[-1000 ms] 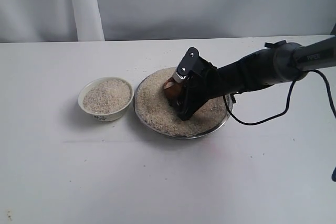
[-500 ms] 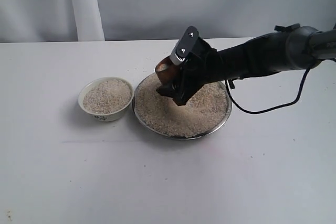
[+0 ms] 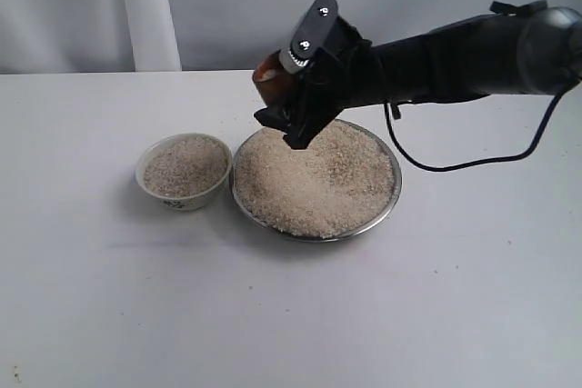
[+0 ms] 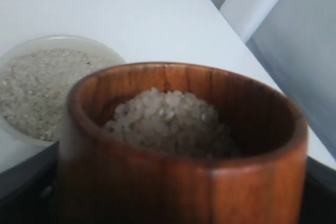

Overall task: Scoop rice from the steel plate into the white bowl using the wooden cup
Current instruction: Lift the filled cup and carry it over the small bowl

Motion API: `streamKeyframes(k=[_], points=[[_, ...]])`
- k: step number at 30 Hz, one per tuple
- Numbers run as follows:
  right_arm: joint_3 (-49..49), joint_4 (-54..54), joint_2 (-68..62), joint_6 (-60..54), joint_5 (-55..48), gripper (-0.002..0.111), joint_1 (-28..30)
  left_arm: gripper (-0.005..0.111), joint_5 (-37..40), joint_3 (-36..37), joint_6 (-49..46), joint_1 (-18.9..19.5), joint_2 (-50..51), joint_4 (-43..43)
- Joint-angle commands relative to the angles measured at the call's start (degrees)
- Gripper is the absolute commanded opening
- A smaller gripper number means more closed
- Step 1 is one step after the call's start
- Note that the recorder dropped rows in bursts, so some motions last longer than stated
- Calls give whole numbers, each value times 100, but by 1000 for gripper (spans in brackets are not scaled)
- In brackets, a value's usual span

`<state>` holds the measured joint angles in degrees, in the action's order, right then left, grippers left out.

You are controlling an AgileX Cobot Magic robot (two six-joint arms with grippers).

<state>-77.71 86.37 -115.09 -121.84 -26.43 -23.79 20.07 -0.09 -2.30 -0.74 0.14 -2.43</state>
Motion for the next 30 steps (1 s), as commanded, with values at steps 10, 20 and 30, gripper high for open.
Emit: streamKeyframes(k=[10,20,30], points=[[-1038,-741,70,199,2085,0,-1219,0,-33,9,22,-15,-14,2],[-1417,-839,-405,152,2582,0,-1511,0,-33,9,22,-15,-14,2],[-1778,-1521,-1123,-112,3439,0,-1916,0,-33,9,22,-15,-14,2]])
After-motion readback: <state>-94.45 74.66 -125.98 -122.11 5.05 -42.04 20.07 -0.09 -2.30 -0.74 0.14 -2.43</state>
